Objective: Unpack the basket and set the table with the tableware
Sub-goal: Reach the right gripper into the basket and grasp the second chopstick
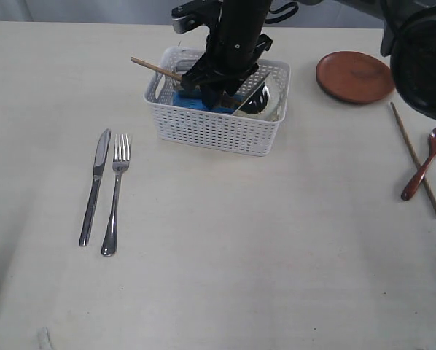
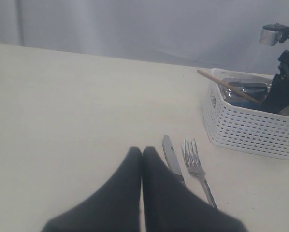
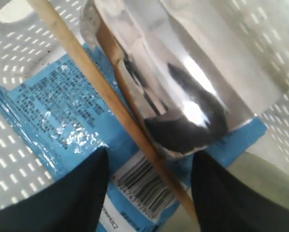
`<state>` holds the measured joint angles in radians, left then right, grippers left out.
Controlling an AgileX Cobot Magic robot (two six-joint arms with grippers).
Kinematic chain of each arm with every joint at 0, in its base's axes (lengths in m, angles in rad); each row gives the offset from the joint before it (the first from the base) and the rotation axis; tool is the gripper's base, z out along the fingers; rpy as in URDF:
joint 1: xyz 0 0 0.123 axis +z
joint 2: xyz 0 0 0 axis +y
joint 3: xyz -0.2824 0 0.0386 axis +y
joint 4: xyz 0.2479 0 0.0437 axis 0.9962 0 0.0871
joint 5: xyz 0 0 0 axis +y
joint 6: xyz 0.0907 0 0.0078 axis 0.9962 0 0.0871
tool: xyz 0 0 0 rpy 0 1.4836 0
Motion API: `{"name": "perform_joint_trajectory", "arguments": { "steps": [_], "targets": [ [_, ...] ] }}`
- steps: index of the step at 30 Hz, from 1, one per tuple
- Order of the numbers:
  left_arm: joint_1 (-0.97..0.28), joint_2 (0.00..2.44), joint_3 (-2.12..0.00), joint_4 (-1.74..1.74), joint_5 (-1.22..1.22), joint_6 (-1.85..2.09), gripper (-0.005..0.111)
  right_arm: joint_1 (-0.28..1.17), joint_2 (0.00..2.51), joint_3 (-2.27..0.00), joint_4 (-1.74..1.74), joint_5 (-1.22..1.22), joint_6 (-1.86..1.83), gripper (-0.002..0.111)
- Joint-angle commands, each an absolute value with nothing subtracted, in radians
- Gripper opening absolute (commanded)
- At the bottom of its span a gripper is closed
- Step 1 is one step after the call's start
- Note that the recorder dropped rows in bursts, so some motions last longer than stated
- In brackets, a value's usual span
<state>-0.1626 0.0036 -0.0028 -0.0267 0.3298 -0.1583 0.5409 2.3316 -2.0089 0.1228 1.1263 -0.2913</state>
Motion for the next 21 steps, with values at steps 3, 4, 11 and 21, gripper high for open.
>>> {"name": "perform_joint_trajectory", "arguments": {
  "steps": [3,4,11,21],
  "targets": [
    [-0.162,0.000,0.000,-0.031,0.319,-0.158,0.000,0.540,2.350,-2.017,0.105,1.135,-0.306,0.018],
    [-0.162,0.000,0.000,-0.031,0.319,-0.158,0.000,0.540,2.350,-2.017,0.105,1.137,-0.306,0.011],
    [-0.162,0.000,0.000,-0.031,0.319,-0.158,0.000,0.540,2.320,-2.021,0.091,1.155,-0.310,0.000],
    [-0.162,0.000,0.000,-0.033,0.319,-0.158,0.000,0.540,2.213,-2.068,0.092,1.155,-0.310,0.000]
  ]
}}
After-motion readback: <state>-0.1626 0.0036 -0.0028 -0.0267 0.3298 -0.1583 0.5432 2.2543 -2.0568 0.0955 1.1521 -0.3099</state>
